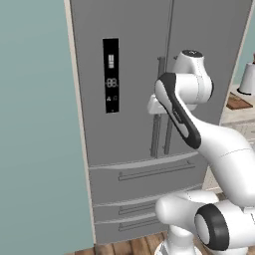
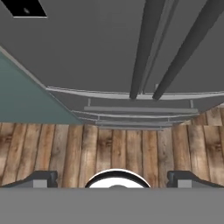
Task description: Retrieve the sausage and cheese from the fridge and place them on the cutting board on the counter.
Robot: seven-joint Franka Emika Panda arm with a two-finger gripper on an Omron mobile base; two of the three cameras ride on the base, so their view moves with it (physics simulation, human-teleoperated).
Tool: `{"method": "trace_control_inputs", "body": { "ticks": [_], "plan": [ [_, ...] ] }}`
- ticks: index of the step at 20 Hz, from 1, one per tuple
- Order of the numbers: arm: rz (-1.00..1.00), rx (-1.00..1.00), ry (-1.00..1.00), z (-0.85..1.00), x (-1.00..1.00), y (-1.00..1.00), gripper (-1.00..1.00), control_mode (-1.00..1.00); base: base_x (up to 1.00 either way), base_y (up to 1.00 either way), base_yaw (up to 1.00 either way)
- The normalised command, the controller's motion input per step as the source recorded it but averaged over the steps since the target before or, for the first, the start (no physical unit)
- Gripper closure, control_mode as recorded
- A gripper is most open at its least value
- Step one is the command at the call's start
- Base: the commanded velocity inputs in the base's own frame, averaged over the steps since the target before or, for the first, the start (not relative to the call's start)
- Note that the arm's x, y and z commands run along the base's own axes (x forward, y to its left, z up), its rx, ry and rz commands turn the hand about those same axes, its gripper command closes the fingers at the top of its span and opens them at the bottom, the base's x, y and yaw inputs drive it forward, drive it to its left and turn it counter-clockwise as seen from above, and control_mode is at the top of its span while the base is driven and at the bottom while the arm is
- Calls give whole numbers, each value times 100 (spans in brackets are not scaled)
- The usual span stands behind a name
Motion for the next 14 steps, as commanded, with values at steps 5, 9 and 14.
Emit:
{"method": "trace_control_inputs", "body": {
  "ticks": [5,9,14],
  "plan": [
    [0,0,0,0,0,0,-100,100,-43,-22,-13],
    [0,0,0,0,0,0,-100,100,-2,-3,-5],
    [0,0,0,0,0,0,-100,100,0,-1,0]
  ]
}}
